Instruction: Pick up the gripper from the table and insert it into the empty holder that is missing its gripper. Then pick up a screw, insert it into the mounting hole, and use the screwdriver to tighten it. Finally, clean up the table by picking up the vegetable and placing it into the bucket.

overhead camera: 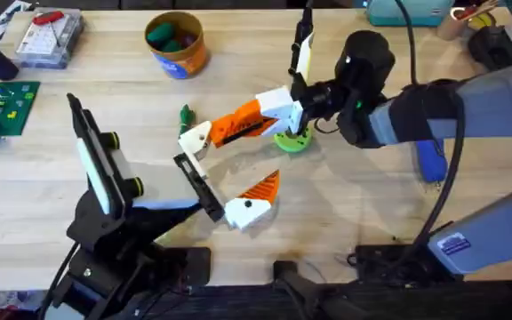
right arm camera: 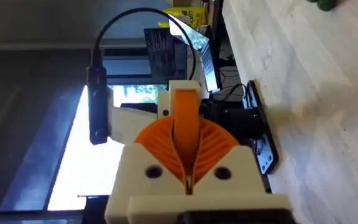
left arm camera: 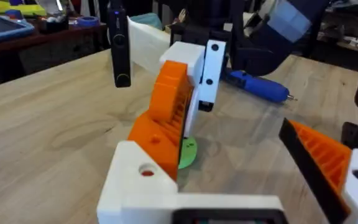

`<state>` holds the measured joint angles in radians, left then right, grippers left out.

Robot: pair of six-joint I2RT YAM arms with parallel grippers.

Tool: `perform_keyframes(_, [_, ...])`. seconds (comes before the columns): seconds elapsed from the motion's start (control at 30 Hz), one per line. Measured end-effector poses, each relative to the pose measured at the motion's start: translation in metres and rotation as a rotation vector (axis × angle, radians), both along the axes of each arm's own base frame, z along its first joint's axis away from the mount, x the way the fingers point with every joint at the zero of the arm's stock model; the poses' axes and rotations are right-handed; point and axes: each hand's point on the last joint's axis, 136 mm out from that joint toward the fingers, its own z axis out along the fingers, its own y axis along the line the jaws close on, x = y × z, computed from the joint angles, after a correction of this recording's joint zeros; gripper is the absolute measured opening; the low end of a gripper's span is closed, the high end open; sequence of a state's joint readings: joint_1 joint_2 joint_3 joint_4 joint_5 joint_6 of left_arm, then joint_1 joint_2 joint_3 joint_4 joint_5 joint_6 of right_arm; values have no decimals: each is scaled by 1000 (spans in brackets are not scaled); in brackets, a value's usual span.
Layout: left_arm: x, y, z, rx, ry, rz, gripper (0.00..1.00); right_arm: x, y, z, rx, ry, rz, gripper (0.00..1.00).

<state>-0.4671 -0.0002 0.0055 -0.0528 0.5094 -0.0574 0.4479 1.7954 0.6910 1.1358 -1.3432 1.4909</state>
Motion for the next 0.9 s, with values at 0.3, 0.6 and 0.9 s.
perform_keyframes(0.3, [1,0,0,-1,2,5,990,-9,10,0,0,-4,20,20])
perform_keyframes(0.6, [1,0,0,-1,2,4,990,-11,11,0,0,-4,28,20])
perform_keyframes(0.9, [1,0,0,-1,2,4,990,-15,15,0,3,-16,40,20])
